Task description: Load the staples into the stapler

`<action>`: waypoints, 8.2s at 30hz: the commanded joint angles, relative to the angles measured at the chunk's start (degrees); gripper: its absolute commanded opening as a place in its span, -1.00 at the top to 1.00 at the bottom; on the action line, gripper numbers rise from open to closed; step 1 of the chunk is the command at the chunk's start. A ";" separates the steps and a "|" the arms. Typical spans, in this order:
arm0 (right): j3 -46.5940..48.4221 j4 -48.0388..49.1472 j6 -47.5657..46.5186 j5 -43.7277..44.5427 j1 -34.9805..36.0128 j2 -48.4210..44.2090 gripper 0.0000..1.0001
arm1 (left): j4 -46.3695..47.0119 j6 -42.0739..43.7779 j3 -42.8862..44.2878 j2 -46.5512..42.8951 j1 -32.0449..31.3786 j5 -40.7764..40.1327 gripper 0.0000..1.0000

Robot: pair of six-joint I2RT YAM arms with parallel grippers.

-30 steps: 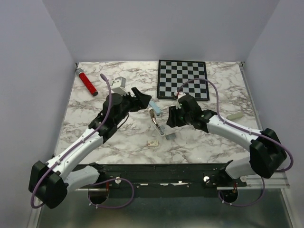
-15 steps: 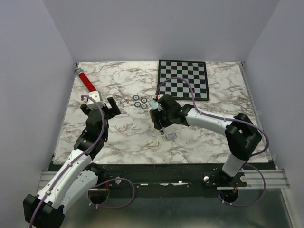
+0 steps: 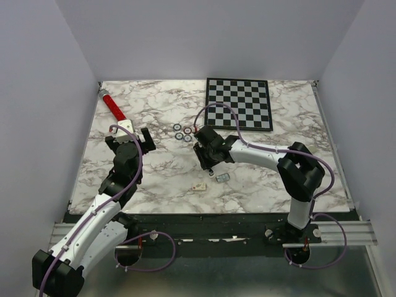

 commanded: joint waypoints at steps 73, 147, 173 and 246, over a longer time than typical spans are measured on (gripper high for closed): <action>12.70 -18.90 0.39 -0.46 -3.53 4.24 0.12 | 3.46 2.29 -0.82 -3.63 0.25 -2.00 -0.98; 6.02 -5.55 2.76 -2.14 1.92 -0.94 0.54 | 4.42 2.99 -1.26 -4.95 0.25 -1.83 -0.98; 4.17 -4.40 3.37 -1.17 2.71 1.78 0.54 | 4.42 2.82 -1.35 -4.78 0.25 -1.83 -0.98; 1.18 -2.64 2.41 0.77 2.89 -0.06 0.37 | 4.51 2.99 -1.52 -5.39 0.25 -1.82 -0.98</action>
